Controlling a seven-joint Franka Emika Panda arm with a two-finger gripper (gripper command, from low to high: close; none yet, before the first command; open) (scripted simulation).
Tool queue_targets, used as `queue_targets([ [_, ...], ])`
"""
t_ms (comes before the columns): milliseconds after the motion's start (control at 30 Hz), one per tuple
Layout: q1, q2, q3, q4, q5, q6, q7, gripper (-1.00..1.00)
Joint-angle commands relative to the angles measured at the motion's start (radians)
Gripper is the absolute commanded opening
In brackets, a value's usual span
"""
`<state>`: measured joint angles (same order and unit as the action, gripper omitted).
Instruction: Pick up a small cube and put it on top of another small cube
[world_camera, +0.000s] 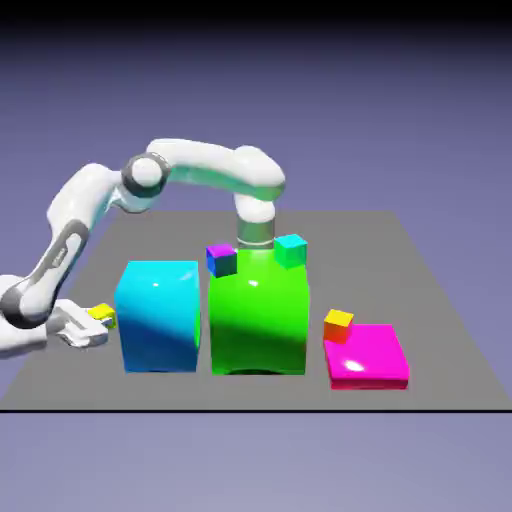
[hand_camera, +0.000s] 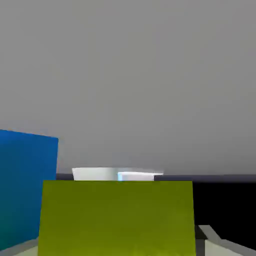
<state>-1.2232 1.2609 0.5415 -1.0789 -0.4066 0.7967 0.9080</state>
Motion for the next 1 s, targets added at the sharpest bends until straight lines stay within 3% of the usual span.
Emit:
queue_targets([
  [0, 0.011, -0.021, -0.036, -0.009, 0.023, -0.008, -0.040, -1.00],
  [233, 0.094, -0.168, -0.279, -0.069, 0.193, -0.059, -0.314, -1.00],
  [567, 0.294, -0.431, -0.351, -0.168, 0.402, -0.034, -0.749, -1.00],
  [800, 0.537, -0.502, -0.182, -0.243, 0.358, 0.040, -0.883, -1.00],
  [967, 0.718, -0.479, -0.026, -0.279, 0.278, 0.084, -0.795, -1.00],
])
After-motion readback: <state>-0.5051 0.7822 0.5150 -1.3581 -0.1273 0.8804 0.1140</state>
